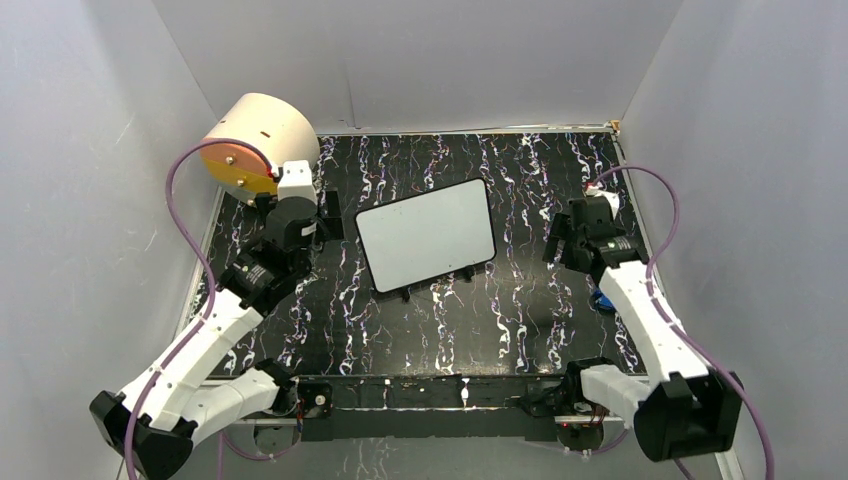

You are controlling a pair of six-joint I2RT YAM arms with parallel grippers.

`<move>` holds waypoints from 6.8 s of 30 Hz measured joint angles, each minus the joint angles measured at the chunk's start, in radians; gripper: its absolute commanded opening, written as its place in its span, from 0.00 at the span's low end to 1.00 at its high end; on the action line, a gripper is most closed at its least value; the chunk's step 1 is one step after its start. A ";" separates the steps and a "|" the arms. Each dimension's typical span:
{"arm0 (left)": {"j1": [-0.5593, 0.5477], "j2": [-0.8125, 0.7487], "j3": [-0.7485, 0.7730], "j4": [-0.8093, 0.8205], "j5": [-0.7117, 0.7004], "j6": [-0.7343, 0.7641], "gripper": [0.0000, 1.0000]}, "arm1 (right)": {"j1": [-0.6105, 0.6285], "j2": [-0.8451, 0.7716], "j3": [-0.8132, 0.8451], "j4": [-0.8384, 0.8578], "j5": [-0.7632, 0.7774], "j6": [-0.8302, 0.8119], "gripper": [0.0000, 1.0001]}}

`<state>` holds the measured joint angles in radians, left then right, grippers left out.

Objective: Write a sentence on the whiteboard
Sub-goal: Open the whiteboard marker at the center of the board.

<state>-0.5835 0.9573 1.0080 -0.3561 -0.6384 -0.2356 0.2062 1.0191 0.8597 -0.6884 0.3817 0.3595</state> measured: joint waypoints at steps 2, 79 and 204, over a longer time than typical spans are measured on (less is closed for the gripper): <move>0.004 -0.025 -0.037 0.022 -0.018 0.023 0.88 | -0.035 0.068 0.025 -0.013 -0.019 0.011 0.99; 0.071 0.035 -0.039 0.075 0.408 0.059 0.85 | -0.166 0.425 0.158 0.298 -0.414 -0.158 0.00; 0.090 0.073 -0.510 0.970 0.999 -1.249 0.00 | 0.549 0.151 -0.418 1.636 -0.622 0.434 0.53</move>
<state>-0.4931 1.0306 0.4980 0.6144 0.3611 -1.4849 0.7547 1.1698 0.4412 0.9474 -0.2405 0.7933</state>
